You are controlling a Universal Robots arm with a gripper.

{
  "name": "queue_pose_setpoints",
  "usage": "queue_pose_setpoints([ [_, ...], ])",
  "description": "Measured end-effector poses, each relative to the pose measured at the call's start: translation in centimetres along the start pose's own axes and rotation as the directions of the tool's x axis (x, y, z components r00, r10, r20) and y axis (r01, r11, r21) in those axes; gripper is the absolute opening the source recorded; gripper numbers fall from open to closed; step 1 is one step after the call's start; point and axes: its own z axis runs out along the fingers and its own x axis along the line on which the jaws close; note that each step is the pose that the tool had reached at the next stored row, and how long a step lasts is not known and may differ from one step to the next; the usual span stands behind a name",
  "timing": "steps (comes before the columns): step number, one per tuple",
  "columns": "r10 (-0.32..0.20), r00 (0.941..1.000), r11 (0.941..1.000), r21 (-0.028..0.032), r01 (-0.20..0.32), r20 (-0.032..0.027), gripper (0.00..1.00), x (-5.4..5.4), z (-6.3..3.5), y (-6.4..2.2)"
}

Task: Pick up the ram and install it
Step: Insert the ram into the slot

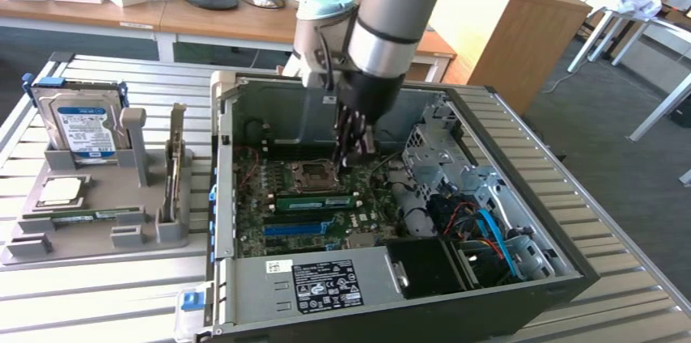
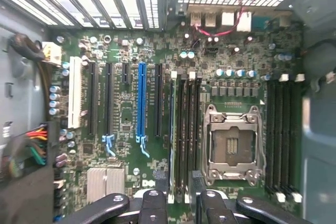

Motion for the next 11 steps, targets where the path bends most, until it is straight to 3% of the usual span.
queue_pose_setpoints([
  [11, 0.0, 1.0, 1.0, 0.0001, 0.0, 0.0001, 0.31, -0.1, -3.48, 0.08],
])
